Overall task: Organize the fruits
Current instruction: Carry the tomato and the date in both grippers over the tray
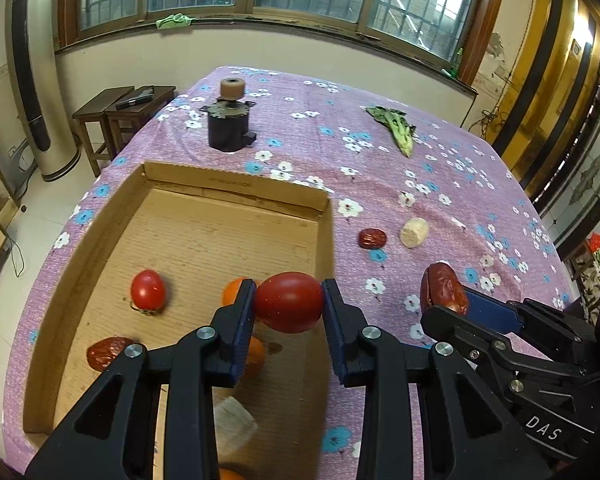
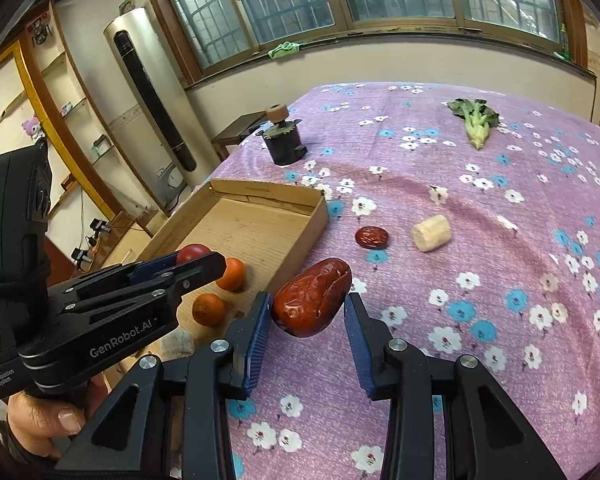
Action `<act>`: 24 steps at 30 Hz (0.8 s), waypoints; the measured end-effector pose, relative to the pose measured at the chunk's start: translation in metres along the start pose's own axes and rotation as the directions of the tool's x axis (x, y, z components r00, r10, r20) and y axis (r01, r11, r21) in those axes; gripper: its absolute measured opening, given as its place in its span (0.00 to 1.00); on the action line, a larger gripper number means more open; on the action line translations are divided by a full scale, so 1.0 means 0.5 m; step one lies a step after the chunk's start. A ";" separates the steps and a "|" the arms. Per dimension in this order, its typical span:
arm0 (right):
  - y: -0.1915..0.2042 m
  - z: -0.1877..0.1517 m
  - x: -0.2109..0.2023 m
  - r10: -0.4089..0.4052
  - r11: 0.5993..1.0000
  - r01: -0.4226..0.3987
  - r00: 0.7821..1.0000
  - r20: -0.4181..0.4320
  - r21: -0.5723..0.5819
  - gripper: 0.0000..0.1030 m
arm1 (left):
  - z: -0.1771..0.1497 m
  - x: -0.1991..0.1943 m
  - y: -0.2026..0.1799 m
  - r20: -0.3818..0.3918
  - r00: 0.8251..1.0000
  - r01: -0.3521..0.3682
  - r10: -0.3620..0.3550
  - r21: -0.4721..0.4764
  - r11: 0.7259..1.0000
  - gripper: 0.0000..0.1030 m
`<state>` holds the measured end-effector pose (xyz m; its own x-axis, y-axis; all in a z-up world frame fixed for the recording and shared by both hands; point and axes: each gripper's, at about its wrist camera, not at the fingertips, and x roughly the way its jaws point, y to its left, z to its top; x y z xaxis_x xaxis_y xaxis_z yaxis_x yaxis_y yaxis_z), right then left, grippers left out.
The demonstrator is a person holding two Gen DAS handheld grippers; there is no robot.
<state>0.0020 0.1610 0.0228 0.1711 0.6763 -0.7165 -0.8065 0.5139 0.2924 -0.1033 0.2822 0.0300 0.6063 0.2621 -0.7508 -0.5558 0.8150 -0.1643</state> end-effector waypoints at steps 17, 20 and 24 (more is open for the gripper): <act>0.070 0.053 0.091 0.046 0.997 -0.048 0.998 -0.039 -0.062 0.37 | 0.054 0.017 0.098 0.010 0.998 -0.062 0.063 -0.064 0.996 0.29; 0.079 0.067 0.119 0.051 0.996 -0.055 0.997 -0.054 -0.069 0.37 | 0.068 0.036 0.114 -0.002 0.997 -0.076 0.076 -0.072 0.995 0.29; 0.091 0.085 0.164 0.055 0.995 -0.061 0.995 -0.080 -0.074 0.37 | 0.082 0.067 0.139 -0.027 0.995 -0.100 0.098 -0.089 0.991 0.29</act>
<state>0.0036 0.2625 0.0042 0.0804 0.6591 -0.7477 -0.8549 0.4313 0.2882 -0.0985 0.3690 0.0195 0.5336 0.3269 -0.7800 -0.6622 0.7352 -0.1449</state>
